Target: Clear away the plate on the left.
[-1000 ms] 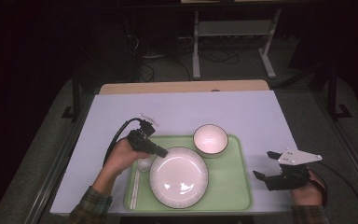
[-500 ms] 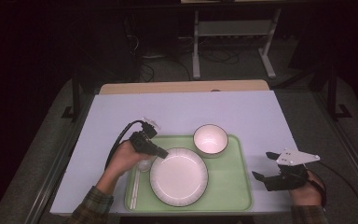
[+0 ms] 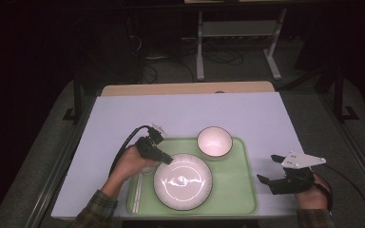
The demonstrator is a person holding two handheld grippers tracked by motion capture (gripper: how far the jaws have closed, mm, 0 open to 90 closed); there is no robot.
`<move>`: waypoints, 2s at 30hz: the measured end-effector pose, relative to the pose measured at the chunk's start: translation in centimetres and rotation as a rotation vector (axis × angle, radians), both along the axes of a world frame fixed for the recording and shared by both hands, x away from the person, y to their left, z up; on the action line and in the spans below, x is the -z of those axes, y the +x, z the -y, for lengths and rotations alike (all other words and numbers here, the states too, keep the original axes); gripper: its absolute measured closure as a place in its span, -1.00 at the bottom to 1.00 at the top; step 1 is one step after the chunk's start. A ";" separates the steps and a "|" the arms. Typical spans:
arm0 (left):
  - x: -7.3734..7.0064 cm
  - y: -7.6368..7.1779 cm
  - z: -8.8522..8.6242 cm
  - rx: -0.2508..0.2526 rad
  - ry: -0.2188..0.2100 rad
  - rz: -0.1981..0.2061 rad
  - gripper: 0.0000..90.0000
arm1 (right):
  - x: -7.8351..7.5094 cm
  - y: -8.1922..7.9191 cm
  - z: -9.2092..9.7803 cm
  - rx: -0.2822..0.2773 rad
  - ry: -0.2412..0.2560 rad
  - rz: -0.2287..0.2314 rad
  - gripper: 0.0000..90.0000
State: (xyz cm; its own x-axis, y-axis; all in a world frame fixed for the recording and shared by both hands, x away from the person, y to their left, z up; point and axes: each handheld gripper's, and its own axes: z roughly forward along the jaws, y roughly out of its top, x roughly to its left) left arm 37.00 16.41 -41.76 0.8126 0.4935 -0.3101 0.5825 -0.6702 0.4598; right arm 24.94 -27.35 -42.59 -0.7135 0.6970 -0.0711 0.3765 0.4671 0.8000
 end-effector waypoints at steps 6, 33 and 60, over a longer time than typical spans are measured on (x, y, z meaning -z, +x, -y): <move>-0.5 -0.3 -0.1 -0.001 -0.011 0.076 0.44 | 0.0 0.0 0.1 -0.001 0.001 0.001 -0.70; -2.5 -3.6 -5.6 -0.124 -0.149 0.325 -0.52 | -0.1 -0.1 0.2 0.006 0.005 0.006 -0.70; -1.3 -9.4 -12.6 -0.314 -0.178 0.488 -0.69 | -0.2 -0.2 0.1 0.009 0.005 0.011 -0.70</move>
State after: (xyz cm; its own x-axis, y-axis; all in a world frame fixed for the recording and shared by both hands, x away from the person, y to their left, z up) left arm 27.61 29.01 -40.44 0.7060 0.7072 -0.0382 0.4333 -0.3887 0.8131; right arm 24.78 -27.42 -42.37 -0.7062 0.7040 -0.0752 0.3723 0.4596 0.8063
